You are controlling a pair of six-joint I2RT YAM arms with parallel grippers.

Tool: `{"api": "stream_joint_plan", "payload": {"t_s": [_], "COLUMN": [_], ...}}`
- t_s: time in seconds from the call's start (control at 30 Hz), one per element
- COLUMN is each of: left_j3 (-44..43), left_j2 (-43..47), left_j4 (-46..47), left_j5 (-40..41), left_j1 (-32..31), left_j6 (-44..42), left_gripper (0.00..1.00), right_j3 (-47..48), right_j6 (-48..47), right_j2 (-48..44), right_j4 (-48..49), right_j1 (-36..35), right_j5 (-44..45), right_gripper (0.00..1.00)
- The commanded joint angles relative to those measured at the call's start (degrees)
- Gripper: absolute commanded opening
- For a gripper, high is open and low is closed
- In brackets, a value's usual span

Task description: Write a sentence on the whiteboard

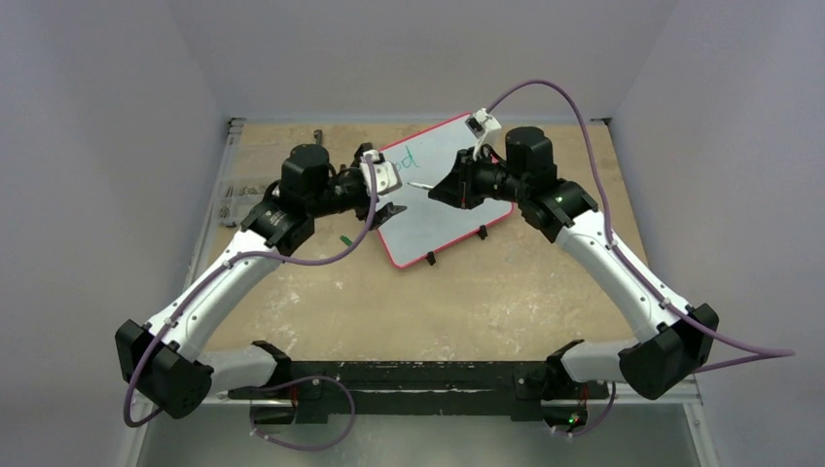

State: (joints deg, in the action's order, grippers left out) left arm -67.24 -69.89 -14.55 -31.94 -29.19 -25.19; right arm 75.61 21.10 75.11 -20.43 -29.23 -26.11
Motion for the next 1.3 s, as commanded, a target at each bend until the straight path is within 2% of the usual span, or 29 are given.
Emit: {"api": "stream_joint_plan", "payload": {"t_s": [0.0, 0.23, 0.57, 0.7, 0.77, 0.83, 0.87, 0.93, 0.97, 1.0, 1.03, 1.07, 1.13, 1.27], "left_j3": [2.7, 3.3, 1.0, 0.0, -0.7, -0.8, -0.5, 0.2, 0.3, 0.3, 0.4, 0.3, 0.3, 1.0], "left_j2": [4.2, 3.0, -1.6, -3.1, -3.9, -4.1, -3.9, -3.3, -3.2, -3.0, -2.8, -2.8, -2.8, -2.4], "left_j4": [8.0, 8.7, 5.8, 4.8, 4.1, 3.5, 3.6, 4.4, 4.6, 4.6, 4.9, 5.2, 5.6, 7.6], "left_j5": [8.4, 13.5, 17.5, 17.5, 17.6, 17.3, 17.0, 16.3, 16.2, 15.9, 15.9, 16.2, 16.3, 16.7], "left_j1": [-4.8, -10.2, -13.6, -14.9, -15.5, -15.8, -15.9, -15.9, -15.9, -15.9, -15.9, -15.9, -15.9, -16.0], "left_j6": [-13.0, -18.7, -22.9, -24.0, -24.6, -24.9, -24.9, -23.9, -23.3, -22.6, -21.6, -20.3, -18.3, -14.2], "left_gripper": [0.78, 0.76, 0.63, 0.45, 0.28, 0.04, 0.00, 0.00, 0.00, 0.00, 0.00, 0.00, 0.00, 0.00], "right_j3": [1.3, 1.4, 2.7, 2.8, 2.8, 2.7, 2.6, 2.4, 2.4, 2.5, 2.4, 2.2, 1.0, -1.5], "right_j6": [1.6, 0.9, 0.2, 0.0, -0.1, -0.2, -0.3, -0.1, 0.0, 0.0, 0.0, 0.1, 1.4, 5.0], "right_j2": [-1.7, -2.8, -2.5, -2.0, -1.8, -1.6, -1.4, -1.2, -1.1, -1.2, -1.5, -2.0, -3.5, -5.8], "right_j4": [-5.2, -6.9, -8.1, -8.2, -8.1, -8.0, -7.8, -7.3, -7.1, -6.7, -6.3, -5.4, -2.3, 2.9], "right_j1": [-1.2, -1.9, -2.8, -3.3, -3.6, -3.7, -3.7, -3.7, -3.7, -3.7, -3.7, -3.7, -3.7, -3.6], "right_j5": [-1.4, -2.1, -3.0, -3.2, -3.2, -3.2, -3.2, -2.9, -2.5, -1.8, -1.0, -0.5, 0.3, 2.0], "right_gripper": [0.00, 0.00, 0.00, 0.00, 0.00, 0.00, 0.00, 0.00, 0.09, 0.32, 0.63, 0.78, 0.85, 0.80]}}
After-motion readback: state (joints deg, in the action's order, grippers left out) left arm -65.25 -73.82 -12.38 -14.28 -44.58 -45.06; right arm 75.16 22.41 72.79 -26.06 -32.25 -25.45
